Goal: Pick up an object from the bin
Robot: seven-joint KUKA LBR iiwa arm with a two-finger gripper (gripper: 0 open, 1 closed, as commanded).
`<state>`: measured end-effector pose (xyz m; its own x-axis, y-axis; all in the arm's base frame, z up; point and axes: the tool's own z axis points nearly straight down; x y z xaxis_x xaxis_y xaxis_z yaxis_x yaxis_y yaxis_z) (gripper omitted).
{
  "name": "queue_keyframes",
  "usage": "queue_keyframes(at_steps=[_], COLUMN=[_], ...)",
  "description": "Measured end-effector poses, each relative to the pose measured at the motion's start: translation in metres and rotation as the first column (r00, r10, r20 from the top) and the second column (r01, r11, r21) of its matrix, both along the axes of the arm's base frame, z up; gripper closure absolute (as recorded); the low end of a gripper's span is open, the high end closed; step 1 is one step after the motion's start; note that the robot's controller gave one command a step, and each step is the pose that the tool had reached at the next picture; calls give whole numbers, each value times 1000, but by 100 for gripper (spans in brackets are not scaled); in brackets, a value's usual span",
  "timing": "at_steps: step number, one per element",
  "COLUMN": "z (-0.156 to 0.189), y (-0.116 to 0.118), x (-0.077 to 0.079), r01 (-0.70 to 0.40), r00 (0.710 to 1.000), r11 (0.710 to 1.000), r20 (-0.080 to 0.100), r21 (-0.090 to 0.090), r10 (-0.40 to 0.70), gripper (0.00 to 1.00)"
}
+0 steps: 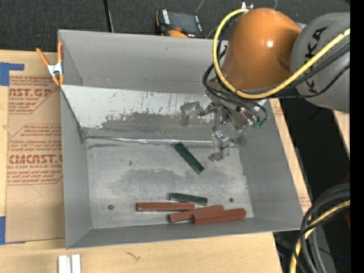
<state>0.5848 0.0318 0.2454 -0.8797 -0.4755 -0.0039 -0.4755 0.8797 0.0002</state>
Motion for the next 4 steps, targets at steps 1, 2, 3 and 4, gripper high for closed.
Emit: queue_keyframes(at_steps=[1,2,3,4], z=[-121,-178,-174,-69], y=[29,37,36,62], x=[-16,-72,-70,-78], r01=[40,150,150,-446], r00=[999,989,989,895], r11=[999,989,989,895], r20=[-10,-9,-6,3], r21=[0,-2,-2,-2], r10=[-40,-150,-150,446], gripper=[0,0,100,100])
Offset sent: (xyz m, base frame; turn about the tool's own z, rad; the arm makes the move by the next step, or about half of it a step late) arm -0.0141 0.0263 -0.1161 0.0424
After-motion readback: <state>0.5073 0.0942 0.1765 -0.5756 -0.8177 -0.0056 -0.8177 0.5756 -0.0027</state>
